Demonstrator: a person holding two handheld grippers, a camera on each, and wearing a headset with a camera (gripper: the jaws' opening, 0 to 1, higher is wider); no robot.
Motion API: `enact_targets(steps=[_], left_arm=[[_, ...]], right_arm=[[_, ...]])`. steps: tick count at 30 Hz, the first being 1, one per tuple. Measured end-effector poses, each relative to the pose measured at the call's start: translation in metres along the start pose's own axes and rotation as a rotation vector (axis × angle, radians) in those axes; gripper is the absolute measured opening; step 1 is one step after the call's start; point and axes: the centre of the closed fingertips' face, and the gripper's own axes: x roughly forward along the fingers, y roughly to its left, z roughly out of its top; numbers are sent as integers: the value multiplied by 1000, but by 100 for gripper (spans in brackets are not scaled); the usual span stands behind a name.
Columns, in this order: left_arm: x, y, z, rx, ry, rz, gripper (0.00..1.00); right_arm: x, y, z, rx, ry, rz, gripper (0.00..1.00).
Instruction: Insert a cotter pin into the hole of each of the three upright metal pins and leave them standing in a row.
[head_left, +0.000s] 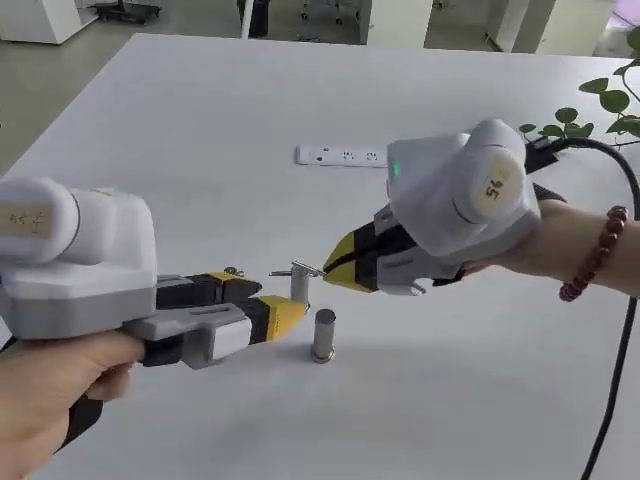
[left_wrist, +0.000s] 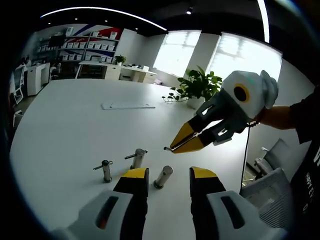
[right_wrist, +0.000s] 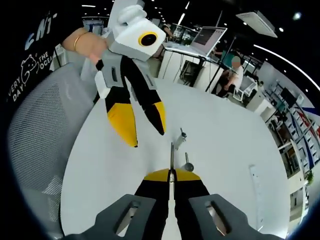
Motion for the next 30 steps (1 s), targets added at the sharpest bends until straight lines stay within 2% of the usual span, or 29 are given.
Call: enact_targets(steps=[8, 14, 19, 30], left_arm=[[2, -7, -2, -71, 18, -23, 21], [5, -12, -4, -115, 27, -42, 17], [6, -15, -3, -139, 23, -55, 11], [5, -17, -4, -155, 26, -68, 1]], right_arm=[[-2, 13, 4, -61, 20, 9, 0], [-4, 20, 10, -82, 5, 21, 0], [-5, 27, 16, -94, -15, 45, 0], [-7, 32, 20, -135, -12, 47, 0]])
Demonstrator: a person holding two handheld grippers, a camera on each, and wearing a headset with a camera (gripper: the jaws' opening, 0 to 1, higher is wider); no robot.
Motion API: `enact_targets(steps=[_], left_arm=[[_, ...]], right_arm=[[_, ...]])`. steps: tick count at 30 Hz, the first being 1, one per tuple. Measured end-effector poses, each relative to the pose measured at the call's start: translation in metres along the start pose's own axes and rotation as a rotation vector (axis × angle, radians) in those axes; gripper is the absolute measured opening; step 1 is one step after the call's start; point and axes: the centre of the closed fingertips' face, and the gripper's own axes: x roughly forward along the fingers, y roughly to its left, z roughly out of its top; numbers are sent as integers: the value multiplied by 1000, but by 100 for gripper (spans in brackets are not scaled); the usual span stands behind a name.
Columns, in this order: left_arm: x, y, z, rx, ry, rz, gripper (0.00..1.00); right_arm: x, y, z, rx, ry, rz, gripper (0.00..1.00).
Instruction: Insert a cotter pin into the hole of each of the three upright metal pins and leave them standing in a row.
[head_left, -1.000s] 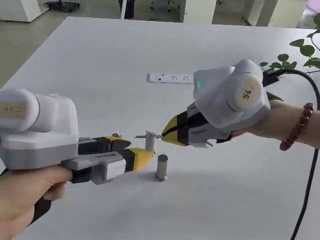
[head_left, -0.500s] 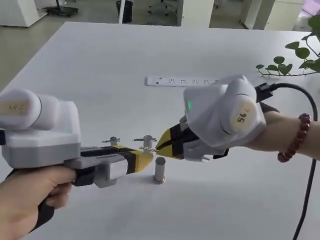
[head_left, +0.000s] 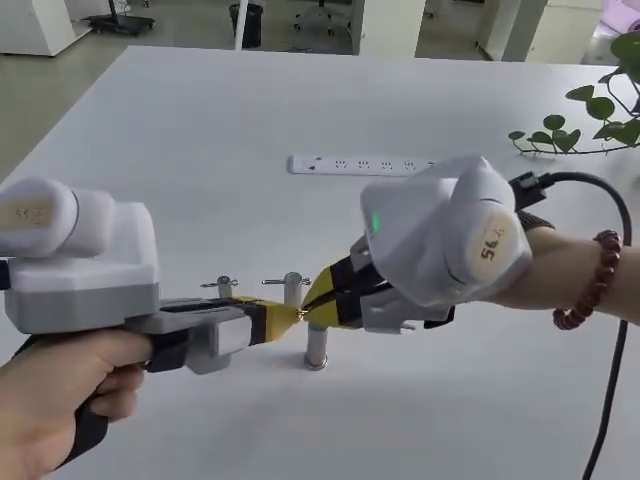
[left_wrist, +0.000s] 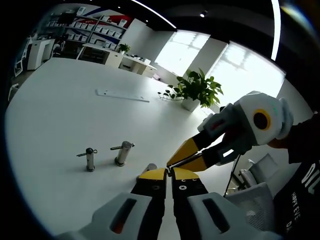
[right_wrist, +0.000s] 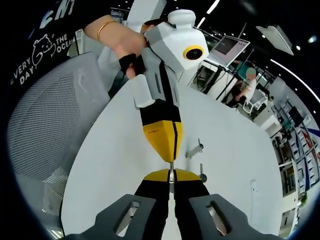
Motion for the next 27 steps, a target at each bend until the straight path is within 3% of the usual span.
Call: enact_targets(steps=[7, 13, 17, 27], left_arm=[[-1, 1, -3, -3, 9, -6, 1], [-4, 1, 0, -4, -10, -14, 0], [-5, 1, 1, 14, -11, -19, 0], [-8, 4, -11, 89, 25, -20, 0]], right_arm=[[1, 2, 0, -1, 5, 0, 0], [1, -1, 2, 40, -19, -7, 0], [1, -1, 3, 107, -53, 15, 0], [-4, 6, -3, 421, -141, 104, 2]])
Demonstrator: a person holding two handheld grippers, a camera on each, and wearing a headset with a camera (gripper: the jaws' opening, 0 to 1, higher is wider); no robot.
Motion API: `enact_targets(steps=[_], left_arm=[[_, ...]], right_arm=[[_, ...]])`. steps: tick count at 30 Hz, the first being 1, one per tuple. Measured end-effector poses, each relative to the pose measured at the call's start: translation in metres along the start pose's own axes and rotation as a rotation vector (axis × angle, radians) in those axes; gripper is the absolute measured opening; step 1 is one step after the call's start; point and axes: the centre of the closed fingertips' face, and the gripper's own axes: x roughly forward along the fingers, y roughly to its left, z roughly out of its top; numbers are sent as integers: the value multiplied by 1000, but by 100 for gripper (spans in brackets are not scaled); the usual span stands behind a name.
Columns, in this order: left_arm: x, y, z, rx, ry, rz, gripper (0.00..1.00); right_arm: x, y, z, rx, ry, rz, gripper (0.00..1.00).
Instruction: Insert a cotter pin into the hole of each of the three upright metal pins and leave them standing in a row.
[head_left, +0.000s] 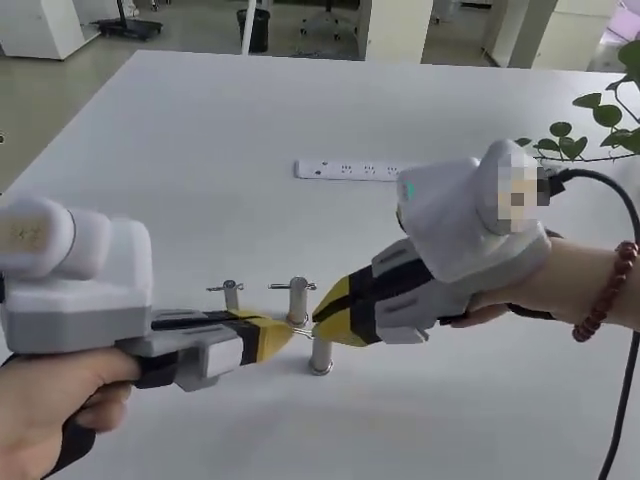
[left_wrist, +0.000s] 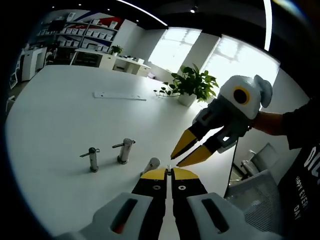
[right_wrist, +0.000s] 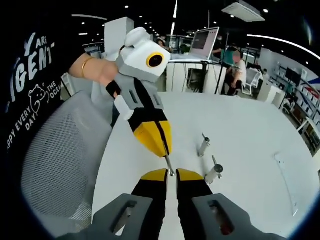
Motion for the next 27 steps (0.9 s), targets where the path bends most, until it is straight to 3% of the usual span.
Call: enact_targets(steps=[7, 10, 14, 21, 27], left_arm=[[-5, -9, -5, 93, 8, -39, 0], [-7, -14, -4, 123, 4, -58, 0], [-7, -19, -6, 160, 16, -82, 0], [-9, -36, -4, 265, 11, -141, 0], [-8, -46, -4, 297, 6, -192, 0]], right_arm=[[-5, 6, -1, 183, -65, 86, 6], [-9, 15, 3, 242, -91, 157, 6], [-10, 20, 1, 251, -89, 184, 7], [-13, 38, 0, 271, -97, 283, 11], [-13, 43, -2, 265, -95, 308, 10]])
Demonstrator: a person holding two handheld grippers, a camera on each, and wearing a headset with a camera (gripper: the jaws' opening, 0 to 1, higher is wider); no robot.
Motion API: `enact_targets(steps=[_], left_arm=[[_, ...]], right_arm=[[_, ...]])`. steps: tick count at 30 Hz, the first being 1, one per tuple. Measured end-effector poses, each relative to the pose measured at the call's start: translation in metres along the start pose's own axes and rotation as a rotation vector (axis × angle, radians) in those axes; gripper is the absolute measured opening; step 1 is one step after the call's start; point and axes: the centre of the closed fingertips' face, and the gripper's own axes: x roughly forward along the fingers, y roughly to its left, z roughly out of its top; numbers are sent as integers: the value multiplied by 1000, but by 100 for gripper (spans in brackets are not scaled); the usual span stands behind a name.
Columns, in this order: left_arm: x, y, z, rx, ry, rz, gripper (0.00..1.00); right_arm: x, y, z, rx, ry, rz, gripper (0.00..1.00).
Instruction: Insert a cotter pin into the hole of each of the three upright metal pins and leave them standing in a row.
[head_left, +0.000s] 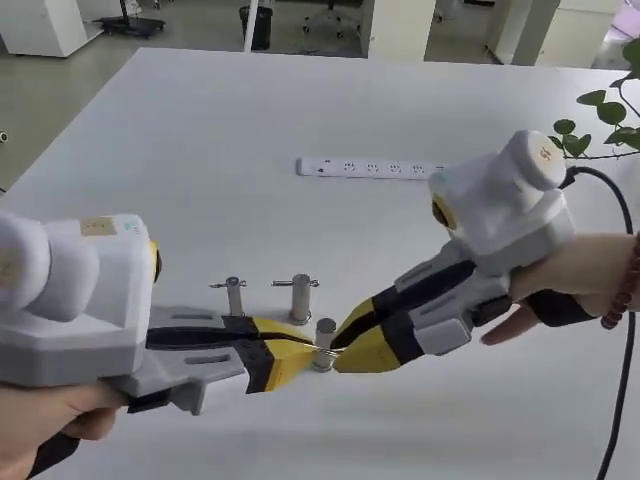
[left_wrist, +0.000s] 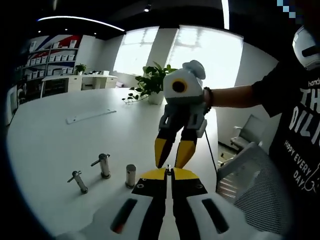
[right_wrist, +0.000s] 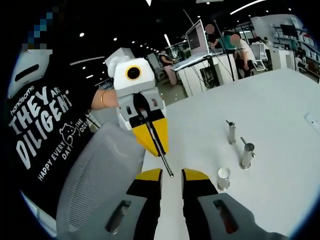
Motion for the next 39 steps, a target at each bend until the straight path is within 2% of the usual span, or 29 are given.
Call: enact_targets(steps=[4, 7, 10, 16, 23, 26, 28, 29, 31, 35, 39], left_arm=[[0, -4, 2, 7, -13, -25, 0], [-1, -8, 5, 16, -26, -47, 0], [-1, -8, 7, 21, -36, -52, 0], [-2, -8, 6, 15, -44, -57, 0], [1, -3, 2, 3, -35, -34, 1], [1, 0, 1, 15, -28, -16, 2], [2, 8, 1, 51, -25, 33, 5], [3, 5, -1, 56, -15, 17, 5], [4, 7, -2, 69, -12, 31, 5], [6, 12, -4, 91, 1, 51, 5], [6, 18, -5, 93, -1, 74, 10]], right_arm=[[-1, 7, 2, 8, -18, 40, 6], [-1, 8, 3, 15, -30, 51, 5], [-2, 11, 5, 24, -43, 73, 3], [-3, 12, 5, -5, -37, 78, 0], [-3, 7, 4, -67, -1, 42, 0], [-3, 6, 3, -113, 19, 20, 0], [-2, 5, 1, -139, 39, 4, 0], [-2, 4, 0, -157, 55, -7, 0], [-2, 2, -1, -171, 65, -18, 0], [-5, -3, -5, -180, 87, -39, 0], [-9, -12, -13, -169, 111, -68, 0]])
